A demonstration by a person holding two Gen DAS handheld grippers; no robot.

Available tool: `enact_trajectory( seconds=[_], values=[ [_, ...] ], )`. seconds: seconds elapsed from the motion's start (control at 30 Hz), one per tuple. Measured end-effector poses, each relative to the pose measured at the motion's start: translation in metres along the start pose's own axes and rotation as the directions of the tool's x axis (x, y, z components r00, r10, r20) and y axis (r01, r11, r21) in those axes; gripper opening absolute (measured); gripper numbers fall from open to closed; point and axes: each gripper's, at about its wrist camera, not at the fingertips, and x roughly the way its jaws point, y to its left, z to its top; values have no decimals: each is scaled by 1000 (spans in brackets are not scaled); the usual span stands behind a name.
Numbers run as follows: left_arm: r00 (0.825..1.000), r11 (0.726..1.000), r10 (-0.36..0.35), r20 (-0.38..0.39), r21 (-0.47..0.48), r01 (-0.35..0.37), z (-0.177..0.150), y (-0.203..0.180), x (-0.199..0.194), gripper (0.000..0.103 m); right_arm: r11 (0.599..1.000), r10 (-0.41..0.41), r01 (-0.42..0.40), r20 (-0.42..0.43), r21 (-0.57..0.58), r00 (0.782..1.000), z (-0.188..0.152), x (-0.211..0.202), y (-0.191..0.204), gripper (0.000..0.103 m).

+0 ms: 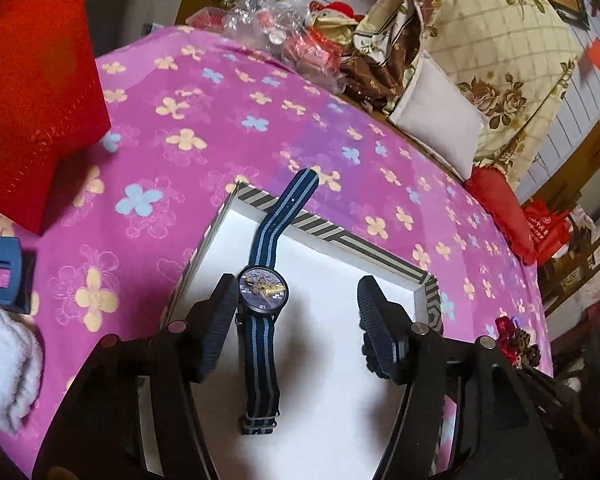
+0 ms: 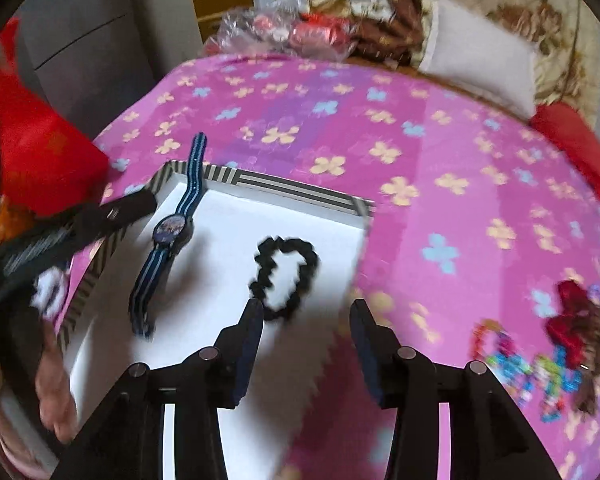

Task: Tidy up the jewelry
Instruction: 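Open both grippers to release the watch and scrunchie in the tray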

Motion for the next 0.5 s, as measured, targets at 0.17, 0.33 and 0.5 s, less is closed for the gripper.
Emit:
enact_trajectory(
  seconds=[0.17, 0.33, 0.5],
  values=[
    [996, 998, 56, 64, 35, -58, -9, -9, -15, 62, 999, -29, 27, 67, 22, 997, -53, -54, -25, 56],
    [989, 991, 95, 117, 81, -105, -26, -27, -37, 62, 992, -122, 118, 97, 38, 988, -112, -91, -66, 59],
    [976, 979, 116, 183, 145, -143, -49, -56, -65, 62, 965, -250, 237, 126, 112, 960, -161, -126, -111, 59]
  ],
)
